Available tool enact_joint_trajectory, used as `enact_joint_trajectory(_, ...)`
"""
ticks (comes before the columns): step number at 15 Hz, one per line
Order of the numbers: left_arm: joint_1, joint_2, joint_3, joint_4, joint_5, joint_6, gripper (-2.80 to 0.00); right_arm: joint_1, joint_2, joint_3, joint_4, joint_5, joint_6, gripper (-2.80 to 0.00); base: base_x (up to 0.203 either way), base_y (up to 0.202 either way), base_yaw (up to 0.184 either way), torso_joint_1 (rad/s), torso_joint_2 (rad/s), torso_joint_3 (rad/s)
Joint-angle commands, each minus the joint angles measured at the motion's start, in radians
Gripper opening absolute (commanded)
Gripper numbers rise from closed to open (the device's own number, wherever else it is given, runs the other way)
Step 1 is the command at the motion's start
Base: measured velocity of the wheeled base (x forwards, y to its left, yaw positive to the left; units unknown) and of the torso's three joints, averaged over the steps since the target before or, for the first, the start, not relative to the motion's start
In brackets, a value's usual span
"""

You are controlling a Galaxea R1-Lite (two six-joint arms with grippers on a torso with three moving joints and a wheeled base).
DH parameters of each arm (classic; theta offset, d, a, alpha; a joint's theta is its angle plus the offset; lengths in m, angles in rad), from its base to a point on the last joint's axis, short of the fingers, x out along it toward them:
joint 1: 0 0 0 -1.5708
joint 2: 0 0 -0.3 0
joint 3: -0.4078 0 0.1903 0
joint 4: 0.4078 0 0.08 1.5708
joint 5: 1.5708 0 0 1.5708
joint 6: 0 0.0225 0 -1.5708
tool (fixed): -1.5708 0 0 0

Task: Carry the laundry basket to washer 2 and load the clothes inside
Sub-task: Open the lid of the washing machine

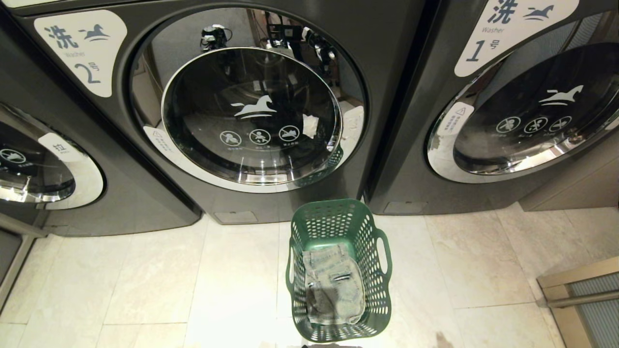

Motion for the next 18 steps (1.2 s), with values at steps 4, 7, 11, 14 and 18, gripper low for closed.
enact_joint_trajectory(4,0.0,0.002,0.0,0.002,-0.001,0.002,-2.8,-0.001,0.002,0.0,0.0,0.001,-0.002,-2.8,0.0,0.0,0.0,0.0,0.0,0.0)
enact_joint_trajectory(7,0.0,0.002,0.0,0.002,-0.001,0.001,-2.8,-0.001,0.002,0.0,0.0,0.003,-0.01,-2.8,0.0,0.0,0.0,0.0,0.0,0.0)
enact_joint_trajectory(11,0.0,0.002,0.0,0.002,-0.001,0.0,-2.8,-0.001,0.002,0.0,-0.001,0.003,-0.008,-2.8,0.0,0.0,0.0,0.0,0.0,0.0)
enact_joint_trajectory(14,0.0,0.002,0.0,0.002,0.0,-0.001,-2.8,0.0,0.002,0.0,-0.002,0.004,-0.01,-2.8,0.0,0.0,0.0,0.0,0.0,0.0)
enact_joint_trajectory(18,0.0,0.002,0.0,0.002,0.0,-0.002,-2.8,0.0,0.002,0.0,0.0,0.004,-0.01,-2.8,0.0,0.0,0.0,0.0,0.0,0.0)
